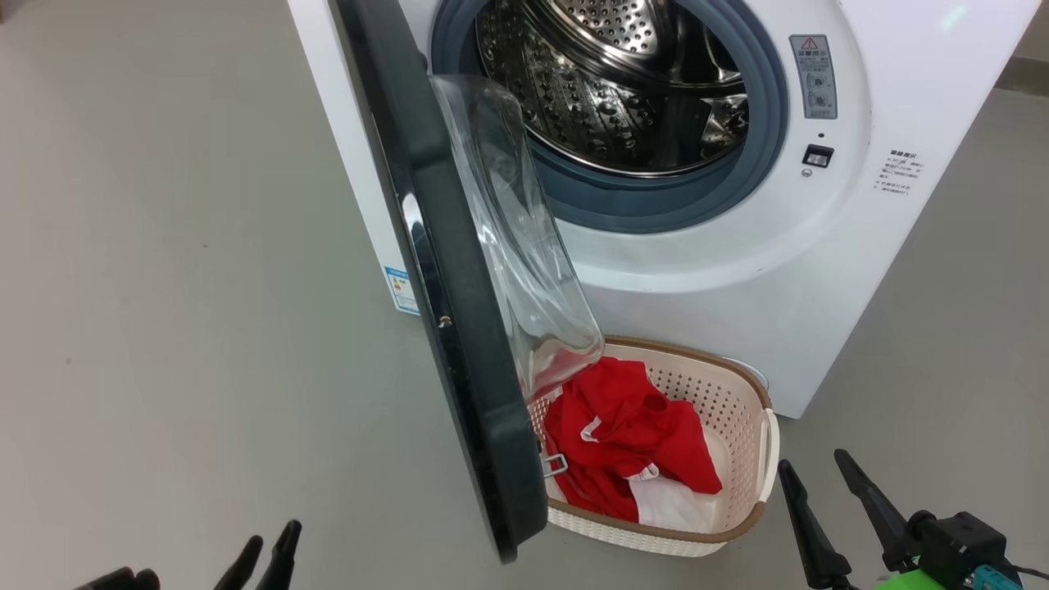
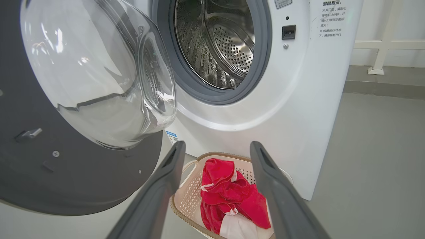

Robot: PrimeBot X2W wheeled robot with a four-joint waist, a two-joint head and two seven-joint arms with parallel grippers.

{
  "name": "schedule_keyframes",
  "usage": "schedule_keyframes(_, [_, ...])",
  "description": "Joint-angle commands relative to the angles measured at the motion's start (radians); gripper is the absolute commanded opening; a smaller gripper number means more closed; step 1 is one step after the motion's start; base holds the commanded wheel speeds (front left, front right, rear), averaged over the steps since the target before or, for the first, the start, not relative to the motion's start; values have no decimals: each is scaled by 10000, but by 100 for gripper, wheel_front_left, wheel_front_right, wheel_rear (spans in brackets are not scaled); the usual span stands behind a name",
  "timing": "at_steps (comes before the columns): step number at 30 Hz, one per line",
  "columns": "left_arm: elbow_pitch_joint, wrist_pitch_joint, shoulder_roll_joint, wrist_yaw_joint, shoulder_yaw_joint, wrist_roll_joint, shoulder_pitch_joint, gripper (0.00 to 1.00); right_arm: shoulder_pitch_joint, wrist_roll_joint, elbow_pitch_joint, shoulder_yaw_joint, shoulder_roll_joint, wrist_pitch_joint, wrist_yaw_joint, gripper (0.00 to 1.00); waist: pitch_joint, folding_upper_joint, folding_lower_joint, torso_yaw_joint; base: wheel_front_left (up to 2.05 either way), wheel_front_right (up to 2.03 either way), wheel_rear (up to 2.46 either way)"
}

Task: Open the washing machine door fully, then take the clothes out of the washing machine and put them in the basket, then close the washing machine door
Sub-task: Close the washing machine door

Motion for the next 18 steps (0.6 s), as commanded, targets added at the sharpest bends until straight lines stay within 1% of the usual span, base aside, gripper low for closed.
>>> schedule_keyframes(1, [-30, -115, 244, -56, 374, 274, -238, 100, -107, 34, -229, 211, -139, -65, 63, 100, -6, 0, 0, -4, 0, 0, 0])
schedule_keyframes(4, [103, -127, -111, -56, 1107, 1407, -253, 100, -78, 37, -252, 134, -146, -65, 63, 100, -25, 0, 0, 1, 0, 0, 0])
schedule_keyframes(9, [-114, -131, -982, -56, 2503, 3549, 97, 100, -44, 27, -287, 9, -150, -65, 63, 100, -64, 0, 0, -43, 0, 0, 0])
schedule_keyframes(15, [-775, -132, -1925, -56, 3790, 6364, 660, 100, -29, 32, -325, -155, -152, -65, 63, 100, -122, 0, 0, -96, 0, 0, 0])
schedule_keyframes(18, [-1161, -132, -2416, -56, 4353, 7527, 914, 100, -7, 43, -345, -219, -145, -65, 63, 100, -161, 0, 0, -101, 0, 0, 0])
